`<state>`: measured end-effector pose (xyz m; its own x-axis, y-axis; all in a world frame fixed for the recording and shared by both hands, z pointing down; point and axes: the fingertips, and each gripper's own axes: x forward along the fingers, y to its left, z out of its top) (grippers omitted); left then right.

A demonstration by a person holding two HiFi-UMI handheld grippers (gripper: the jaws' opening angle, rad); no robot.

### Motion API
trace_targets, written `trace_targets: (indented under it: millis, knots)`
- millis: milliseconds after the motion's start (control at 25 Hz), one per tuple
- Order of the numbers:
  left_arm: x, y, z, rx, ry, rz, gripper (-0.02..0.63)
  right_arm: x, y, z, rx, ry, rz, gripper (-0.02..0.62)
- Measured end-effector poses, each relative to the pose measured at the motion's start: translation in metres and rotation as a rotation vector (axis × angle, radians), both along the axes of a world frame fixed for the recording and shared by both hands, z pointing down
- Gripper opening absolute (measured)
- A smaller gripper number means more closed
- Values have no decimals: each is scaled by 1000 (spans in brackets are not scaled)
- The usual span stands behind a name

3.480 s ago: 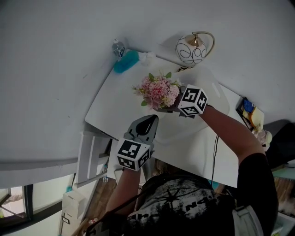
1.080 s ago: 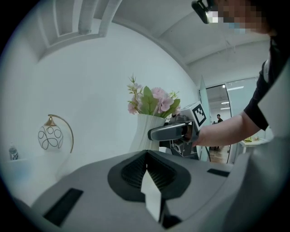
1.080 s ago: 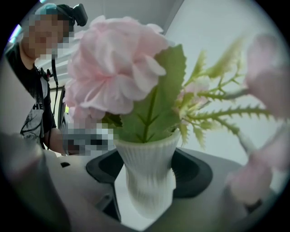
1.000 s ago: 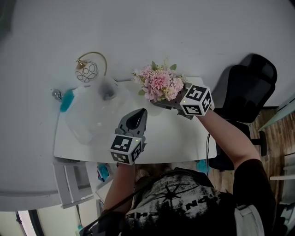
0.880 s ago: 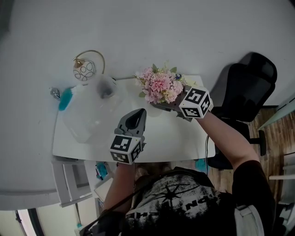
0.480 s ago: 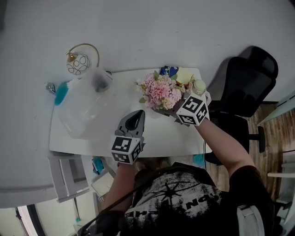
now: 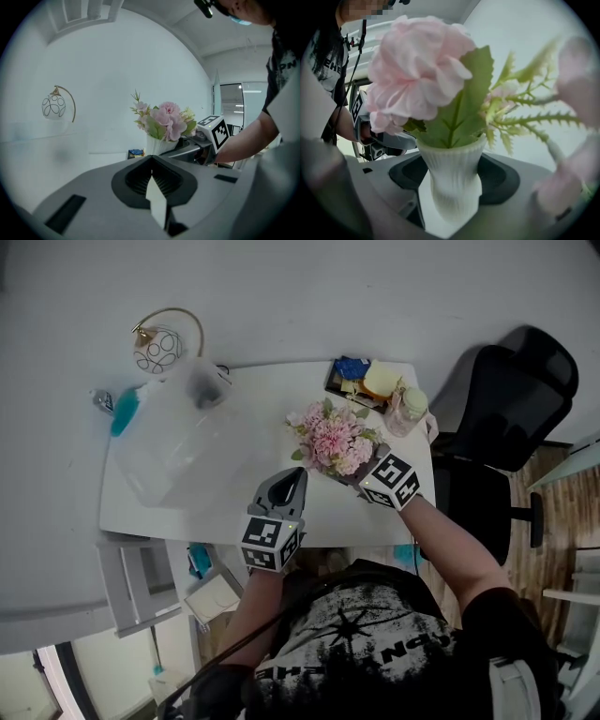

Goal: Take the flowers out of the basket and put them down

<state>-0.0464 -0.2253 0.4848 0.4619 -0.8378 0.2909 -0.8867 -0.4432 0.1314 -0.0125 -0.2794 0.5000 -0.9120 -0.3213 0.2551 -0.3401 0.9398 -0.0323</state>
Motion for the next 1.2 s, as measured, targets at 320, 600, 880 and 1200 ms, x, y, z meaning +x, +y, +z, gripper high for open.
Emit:
trace_targets:
  millis: [320,600,880,1200]
  knots:
    - [-3,7,17,-37,20,-7,14,-7,-1,18,-4,1,12,336]
    - [0,13,28,-65,25,-14,14,-8,-6,18,5,-41,26,336]
    - [-3,17,34,-81,28,-25,15,-10,-6,18,16,-82,42,336]
    - [1,17,33,-81,35,-19,14,-7,-6,23,-21,-87,70,337]
